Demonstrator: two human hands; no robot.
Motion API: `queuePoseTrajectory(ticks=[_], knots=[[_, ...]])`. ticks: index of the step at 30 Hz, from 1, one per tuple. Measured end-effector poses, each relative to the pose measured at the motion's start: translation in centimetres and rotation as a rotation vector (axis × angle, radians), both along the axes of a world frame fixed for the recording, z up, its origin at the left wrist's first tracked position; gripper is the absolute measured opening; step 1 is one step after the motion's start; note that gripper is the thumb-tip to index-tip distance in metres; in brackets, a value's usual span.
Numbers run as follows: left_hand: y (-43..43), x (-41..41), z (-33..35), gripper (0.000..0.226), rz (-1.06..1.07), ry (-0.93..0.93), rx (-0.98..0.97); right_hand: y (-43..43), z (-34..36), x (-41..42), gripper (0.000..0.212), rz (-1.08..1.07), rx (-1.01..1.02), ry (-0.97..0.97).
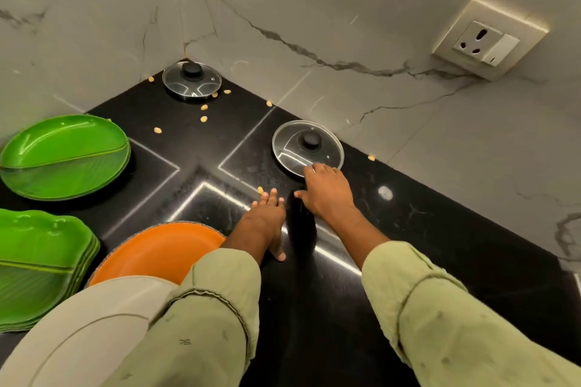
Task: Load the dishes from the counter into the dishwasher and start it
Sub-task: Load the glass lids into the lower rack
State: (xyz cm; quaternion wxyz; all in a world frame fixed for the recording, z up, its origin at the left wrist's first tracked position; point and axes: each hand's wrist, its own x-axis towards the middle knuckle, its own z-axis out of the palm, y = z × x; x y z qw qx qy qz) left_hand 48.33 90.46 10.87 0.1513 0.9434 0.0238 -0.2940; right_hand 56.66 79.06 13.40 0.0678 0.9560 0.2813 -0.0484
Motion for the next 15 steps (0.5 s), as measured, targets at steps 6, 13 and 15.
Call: queuePoseTrajectory(ticks=[6,13,15], knots=[[-0.2,0.8,-0.5,0.137,-0.018,0.046,0.057,3.2,-0.5,4.4,0.067,0.066,-0.125,-0.005],[-1.2,2.2,-0.3,0.136,-0.025,0.131,0.118,4.6,0.3,6.5,0.068,0.201,-0.231,-0.058],[-1.3,2.2,-0.4,0.137,-0.021,0.146,0.127,4.8,0.2,6.0,0.065,0.279,-0.289,-0.094]])
